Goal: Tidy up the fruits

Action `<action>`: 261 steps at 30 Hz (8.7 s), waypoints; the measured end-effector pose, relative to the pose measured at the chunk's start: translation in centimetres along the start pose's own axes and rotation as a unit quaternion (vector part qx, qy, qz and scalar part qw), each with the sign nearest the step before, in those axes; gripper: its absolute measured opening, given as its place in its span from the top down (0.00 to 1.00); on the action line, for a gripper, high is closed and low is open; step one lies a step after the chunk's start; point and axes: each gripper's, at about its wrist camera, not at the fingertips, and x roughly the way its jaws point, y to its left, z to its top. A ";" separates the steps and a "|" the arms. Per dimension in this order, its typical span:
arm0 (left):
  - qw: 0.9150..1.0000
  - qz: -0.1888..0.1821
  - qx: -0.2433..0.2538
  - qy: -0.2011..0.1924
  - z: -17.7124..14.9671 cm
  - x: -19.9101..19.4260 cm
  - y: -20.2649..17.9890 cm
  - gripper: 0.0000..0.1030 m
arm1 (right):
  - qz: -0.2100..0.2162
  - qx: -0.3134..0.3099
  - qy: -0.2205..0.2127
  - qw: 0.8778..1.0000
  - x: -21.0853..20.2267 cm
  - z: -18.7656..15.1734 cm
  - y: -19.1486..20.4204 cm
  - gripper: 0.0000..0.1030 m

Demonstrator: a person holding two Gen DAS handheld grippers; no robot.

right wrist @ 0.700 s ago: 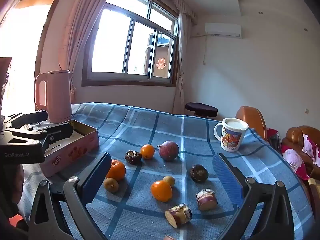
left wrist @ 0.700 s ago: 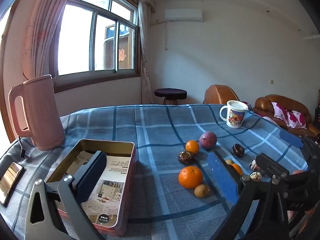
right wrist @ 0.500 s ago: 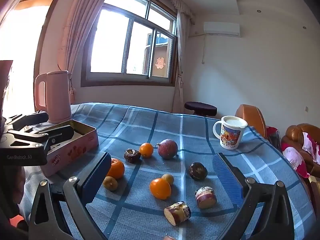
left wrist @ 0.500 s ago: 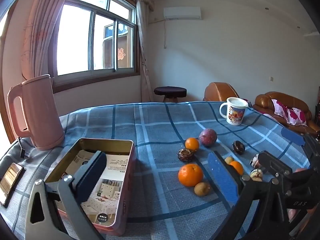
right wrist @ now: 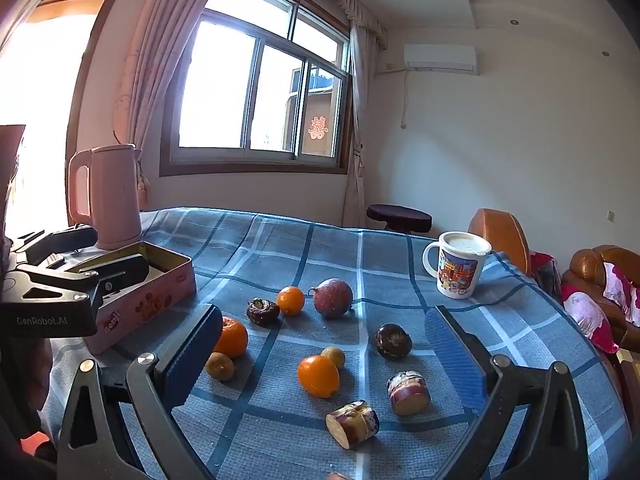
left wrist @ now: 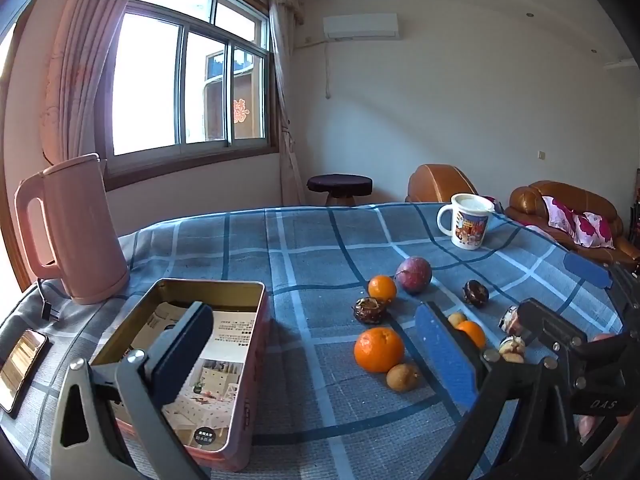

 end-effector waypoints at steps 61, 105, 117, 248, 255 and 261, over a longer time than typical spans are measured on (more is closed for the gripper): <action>0.999 -0.002 0.003 0.034 -1.4 1.4 0.3 0.00 | -0.010 0.010 0.026 1.000 0.8 -2.5 -1.2 0.01; 0.958 -0.136 0.004 0.254 -3.6 10.6 -4.5 0.61 | 0.120 -0.024 0.232 0.965 6.9 -5.9 -2.6 0.62; 0.955 -0.171 -0.014 0.244 -4.2 9.4 -3.7 0.69 | 0.105 -0.040 0.189 0.976 5.5 -5.8 -2.1 0.62; 0.992 -0.084 0.071 -0.061 -2.0 -2.2 -5.5 0.69 | 0.116 -0.030 -0.064 0.991 -1.3 -5.6 -3.2 0.62; 0.992 -0.079 0.070 -0.066 -1.9 -2.4 -5.3 0.69 | 0.123 -0.018 -0.070 0.990 -1.4 -5.4 -3.4 0.62; 0.993 -0.074 0.066 -0.067 -1.6 -2.5 -5.0 0.69 | 0.126 -0.025 -0.070 0.989 -1.3 -5.1 -2.8 0.62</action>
